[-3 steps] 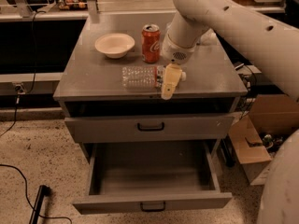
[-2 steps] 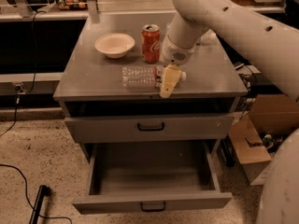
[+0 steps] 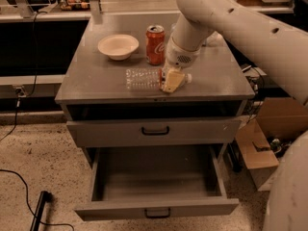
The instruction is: Place water bottle into middle drawer
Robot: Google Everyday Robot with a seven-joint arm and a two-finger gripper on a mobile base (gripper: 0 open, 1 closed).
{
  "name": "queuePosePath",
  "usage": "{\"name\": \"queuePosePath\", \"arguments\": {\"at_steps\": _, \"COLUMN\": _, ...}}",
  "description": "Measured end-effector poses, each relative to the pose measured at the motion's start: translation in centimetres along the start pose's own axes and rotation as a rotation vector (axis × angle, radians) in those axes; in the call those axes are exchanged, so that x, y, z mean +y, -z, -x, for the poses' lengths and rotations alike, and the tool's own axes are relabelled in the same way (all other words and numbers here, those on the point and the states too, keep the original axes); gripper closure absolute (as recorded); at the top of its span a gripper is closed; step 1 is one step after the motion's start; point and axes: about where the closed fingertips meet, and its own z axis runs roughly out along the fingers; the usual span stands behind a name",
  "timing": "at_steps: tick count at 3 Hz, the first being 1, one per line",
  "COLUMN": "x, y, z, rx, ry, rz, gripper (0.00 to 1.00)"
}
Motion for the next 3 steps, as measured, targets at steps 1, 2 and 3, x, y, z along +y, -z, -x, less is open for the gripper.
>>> {"name": "queuePosePath", "arguments": {"at_steps": 1, "x": 0.04, "y": -0.21, "z": 0.03, "rx": 0.0, "ry": 0.001, "rz": 0.003, "gripper": 0.95}}
{"name": "queuePosePath", "arguments": {"at_steps": 2, "x": 0.06, "y": -0.31, "z": 0.04, "rx": 0.001, "ry": 0.001, "rz": 0.005, "gripper": 1.0}}
{"name": "queuePosePath", "arguments": {"at_steps": 3, "x": 0.06, "y": -0.31, "z": 0.05, "rx": 0.001, "ry": 0.001, "rz": 0.005, "gripper": 1.0}}
